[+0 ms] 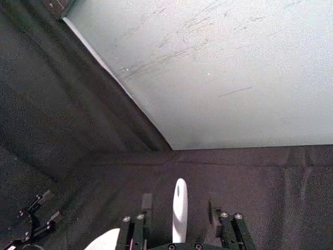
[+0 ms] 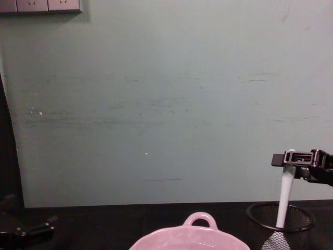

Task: Use the one hand to pick up the spoon and stir the clear water in the bowl.

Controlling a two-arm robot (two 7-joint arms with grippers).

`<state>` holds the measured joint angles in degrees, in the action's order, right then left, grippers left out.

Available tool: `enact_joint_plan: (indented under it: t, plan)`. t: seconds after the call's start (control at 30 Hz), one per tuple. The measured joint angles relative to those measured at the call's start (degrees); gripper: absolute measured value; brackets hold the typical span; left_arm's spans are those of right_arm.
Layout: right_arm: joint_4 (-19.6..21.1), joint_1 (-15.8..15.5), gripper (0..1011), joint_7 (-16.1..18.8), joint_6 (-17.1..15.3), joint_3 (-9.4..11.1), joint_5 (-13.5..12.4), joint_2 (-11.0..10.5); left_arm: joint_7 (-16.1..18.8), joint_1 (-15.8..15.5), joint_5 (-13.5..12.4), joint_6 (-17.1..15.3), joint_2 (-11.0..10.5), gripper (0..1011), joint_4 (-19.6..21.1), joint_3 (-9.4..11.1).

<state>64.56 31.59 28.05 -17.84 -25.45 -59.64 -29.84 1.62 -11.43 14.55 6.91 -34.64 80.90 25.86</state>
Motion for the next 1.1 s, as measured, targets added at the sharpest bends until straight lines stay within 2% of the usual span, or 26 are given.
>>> enact_joint_plan:
  t: [0.2, 0.27, 0.57, 0.67, 0.8, 0.83, 0.93, 1.1]
  plan:
    - [0.0, 0.0, 514, -0.1, 0.0, 0.0, 0.0, 0.0, 0.0, 0.0, 0.0, 0.0, 0.0, 1011, 0.0, 0.0]
    - [0.1, 0.0, 417, -0.1, -0.1, 0.0, 0.0, 0.0, 0.0, 0.0, 0.0, 0.0, 0.0, 1011, 0.0, 0.0]
    - [0.1, -0.1, 142, -0.1, -0.1, 0.0, 0.0, -0.1, 0.0, 0.0, 0.0, 0.0, 0.0, 1011, 0.0, 0.0]
    - [0.1, -0.1, 127, -0.1, -0.1, 0.0, 0.0, -0.1, 0.0, 0.0, 0.0, 0.0, 0.0, 1012, 0.0, 0.0]
    - [5.4, -2.3, 126, -0.7, 3.3, 0.2, 1.9, -2.1, 0.0, 0.0, 0.0, 0.0, 0.0, 1011, 0.0, 0.0]
    - [5.4, -2.3, 127, -0.7, 3.3, 0.2, 1.9, -2.1, 0.0, 0.0, 0.0, 0.0, 0.0, 1011, 0.0, 0.0]
    - [10.4, -4.3, 127, -1.4, 5.8, 0.7, 3.6, -4.1, 0.0, 0.0, 0.0, 0.0, 0.0, 1011, 0.0, 0.0]
    - [15.7, -6.2, 127, -1.9, 7.5, 1.5, 5.3, -6.2, 0.0, 0.0, 0.0, 0.0, 0.0, 1011, 0.0, 0.0]
